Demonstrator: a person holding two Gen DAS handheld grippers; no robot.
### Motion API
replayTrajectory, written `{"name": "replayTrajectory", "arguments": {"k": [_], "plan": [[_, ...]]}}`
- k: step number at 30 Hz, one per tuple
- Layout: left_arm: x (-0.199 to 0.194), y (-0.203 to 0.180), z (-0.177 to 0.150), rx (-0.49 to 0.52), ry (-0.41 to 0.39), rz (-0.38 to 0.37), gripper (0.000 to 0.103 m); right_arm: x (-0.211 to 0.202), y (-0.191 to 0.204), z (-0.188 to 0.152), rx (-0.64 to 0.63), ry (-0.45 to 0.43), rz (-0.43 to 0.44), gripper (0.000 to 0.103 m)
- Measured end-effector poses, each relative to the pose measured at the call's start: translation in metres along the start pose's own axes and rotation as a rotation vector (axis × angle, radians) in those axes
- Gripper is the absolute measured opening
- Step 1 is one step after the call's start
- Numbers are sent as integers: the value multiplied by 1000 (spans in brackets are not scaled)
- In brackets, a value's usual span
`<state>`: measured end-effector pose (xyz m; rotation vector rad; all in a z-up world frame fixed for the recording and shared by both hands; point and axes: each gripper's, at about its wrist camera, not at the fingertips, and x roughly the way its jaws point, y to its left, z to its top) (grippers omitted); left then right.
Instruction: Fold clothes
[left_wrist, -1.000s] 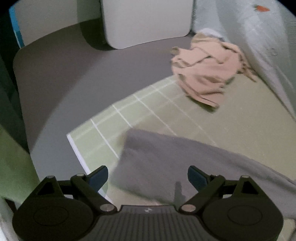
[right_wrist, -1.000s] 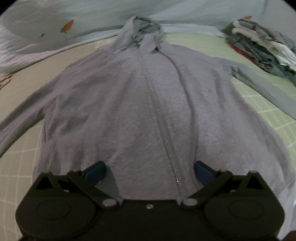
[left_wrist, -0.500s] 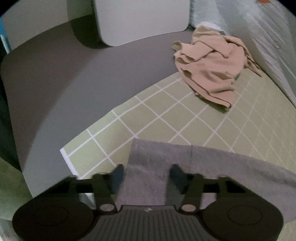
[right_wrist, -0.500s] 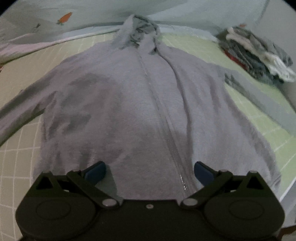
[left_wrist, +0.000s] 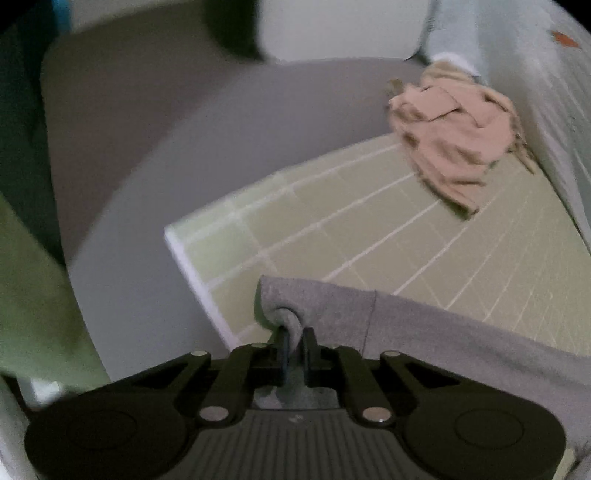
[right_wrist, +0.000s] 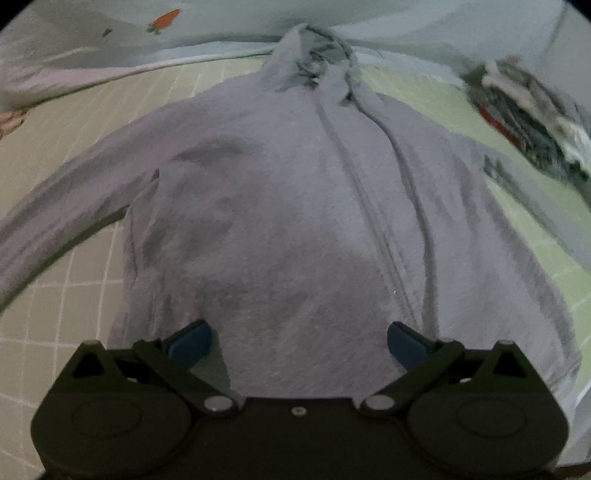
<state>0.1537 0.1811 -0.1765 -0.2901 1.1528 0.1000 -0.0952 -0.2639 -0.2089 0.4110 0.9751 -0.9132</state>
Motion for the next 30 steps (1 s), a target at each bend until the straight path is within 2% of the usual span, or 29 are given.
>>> {"name": "replayTrajectory", "arguments": {"k": [3,9,11,14,17,21,27,29,30], "plan": [[-12,-9,-3,57,-42,-12,9,2,-4,0,15,7,15,103],[-39,-33,2,92,-87,-83,9,2,-9,0,45,27,38,103],[-51,-50,0,117,-113,-111,9,0,-11,2,57,37,48,103],[-70,-83,-9,175,-151,-154,9,-8,-24,5,142,35,56,103],[-85,-124,-25,250,-175,-205,9,-13,-49,5,195,33,73,103],[-102,-189,-56,343,-157,-321,9,-18,-87,3,264,26,42,103],[-133,-288,-132,556,-89,-591,9,-20,-135,-1,336,12,12,103],[-141,-308,-159,645,-66,-665,15,-20,-148,-2,347,5,5,103],[-142,-313,-169,684,-63,-667,27,-20,-154,-3,352,2,1,103]]}}
